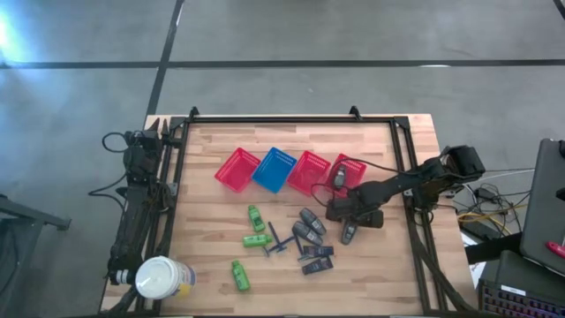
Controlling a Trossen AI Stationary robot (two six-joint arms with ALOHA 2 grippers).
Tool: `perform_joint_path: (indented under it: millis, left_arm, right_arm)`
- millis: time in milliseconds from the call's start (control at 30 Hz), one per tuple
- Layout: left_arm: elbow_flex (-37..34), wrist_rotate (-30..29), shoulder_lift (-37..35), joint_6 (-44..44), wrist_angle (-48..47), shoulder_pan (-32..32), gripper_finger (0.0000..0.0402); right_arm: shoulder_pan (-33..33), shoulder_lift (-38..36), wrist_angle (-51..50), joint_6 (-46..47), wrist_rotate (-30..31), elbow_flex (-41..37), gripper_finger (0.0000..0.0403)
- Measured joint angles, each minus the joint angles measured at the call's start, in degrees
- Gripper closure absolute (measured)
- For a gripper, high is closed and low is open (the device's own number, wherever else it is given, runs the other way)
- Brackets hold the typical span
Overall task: Pick & Place Travel size toiletries
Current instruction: Put the black deodorant into the right red bin
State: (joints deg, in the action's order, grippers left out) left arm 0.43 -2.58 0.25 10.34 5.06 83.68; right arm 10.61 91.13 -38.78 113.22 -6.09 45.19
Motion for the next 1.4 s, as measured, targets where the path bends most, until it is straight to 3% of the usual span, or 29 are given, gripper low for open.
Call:
perform_joint_path:
  millis: [267, 533, 733, 900, 1200, 1400]
  left_arm:
    - [-0.01, -0.01, 0.0, -0.01, 0.0, 0.0, 0.0296]
    - [-0.02, 0.01, 0.0, 0.01, 0.0, -0.01, 0.0296]
    - [-0.02, 0.0, 0.0, 0.01, 0.0, 0.0, 0.0296]
    - [0.0, -0.01, 0.0, 0.0, 0.0, 0.0, 0.0296]
    - [-0.01, -0.01, 0.0, 0.0, 0.0, 0.02, 0.0296]
    - [-0.01, 0.0, 0.0, 0.01, 0.0, 0.0, 0.0296]
  right_arm:
    - [0.0, -1.82, 0.47, -2.54, -0.15, -0.13, 0.0208]
    - [0.02, -11.11, 0.05, 0.32, 3.95, -0.05, 0.0208]
    - [-1.2, -21.65, -4.55, 2.75, 17.34, 1.78, 0.0208]
    - [-9.23, -25.63, -15.85, -1.44, 22.36, 2.82, 0.0208]
    - [-30.79, -24.7, -14.16, -25.28, 18.0, 2.8, 0.0204]
    - [-33.64, -22.22, -11.57, -29.98, 14.41, 2.69, 0.0196]
